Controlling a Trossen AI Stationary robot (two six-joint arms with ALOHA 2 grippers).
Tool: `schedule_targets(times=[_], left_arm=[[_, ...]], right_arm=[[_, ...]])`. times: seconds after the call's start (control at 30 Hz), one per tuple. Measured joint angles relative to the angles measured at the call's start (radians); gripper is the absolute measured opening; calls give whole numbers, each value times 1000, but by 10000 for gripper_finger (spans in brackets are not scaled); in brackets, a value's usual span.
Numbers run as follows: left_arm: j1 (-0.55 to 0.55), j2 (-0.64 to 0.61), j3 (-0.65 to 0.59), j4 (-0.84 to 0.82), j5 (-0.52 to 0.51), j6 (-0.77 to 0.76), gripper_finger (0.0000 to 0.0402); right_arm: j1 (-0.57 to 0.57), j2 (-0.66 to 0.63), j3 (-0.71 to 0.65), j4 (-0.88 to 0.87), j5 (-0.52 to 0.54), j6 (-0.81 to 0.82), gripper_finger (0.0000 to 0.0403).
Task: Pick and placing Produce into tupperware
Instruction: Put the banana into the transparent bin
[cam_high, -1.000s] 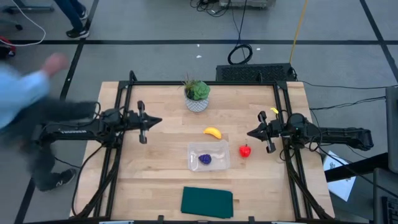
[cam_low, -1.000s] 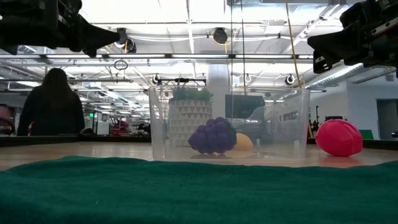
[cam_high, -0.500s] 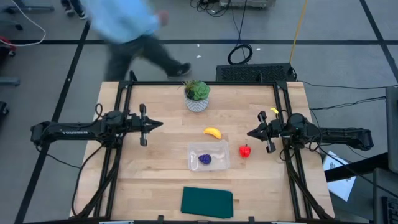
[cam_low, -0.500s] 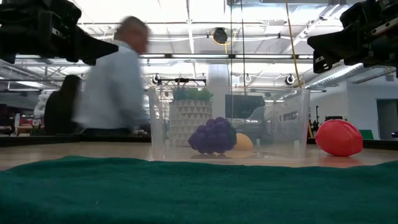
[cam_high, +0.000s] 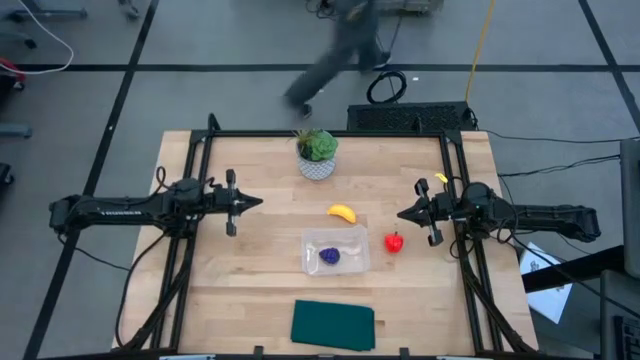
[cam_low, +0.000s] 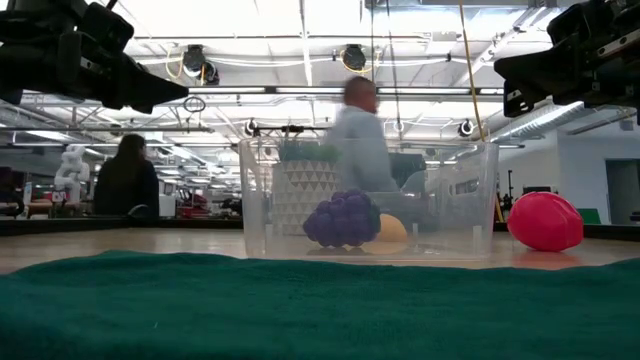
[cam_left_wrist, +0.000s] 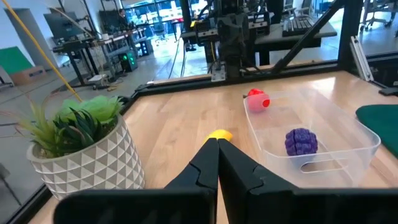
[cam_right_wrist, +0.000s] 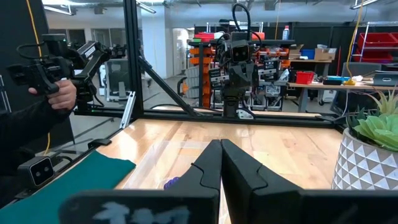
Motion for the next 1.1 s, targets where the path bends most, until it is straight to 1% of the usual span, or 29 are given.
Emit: schedule_targets(times=[0.23, 0.53, 0.93, 1.1], left_arm=[[0, 0, 0, 0, -1, 1, 2], [0, 0, 0, 0, -2, 0, 25], [0, 0, 0, 1, -3, 1, 26], [0, 0, 0, 1, -3, 1, 26]], right_arm=[[0, 0, 0, 0, 0, 0, 0], [0, 0, 0, 0, 0, 0, 0], [0, 0, 0, 0, 0, -7, 0], [0, 0, 0, 0, 0, 16, 0]])
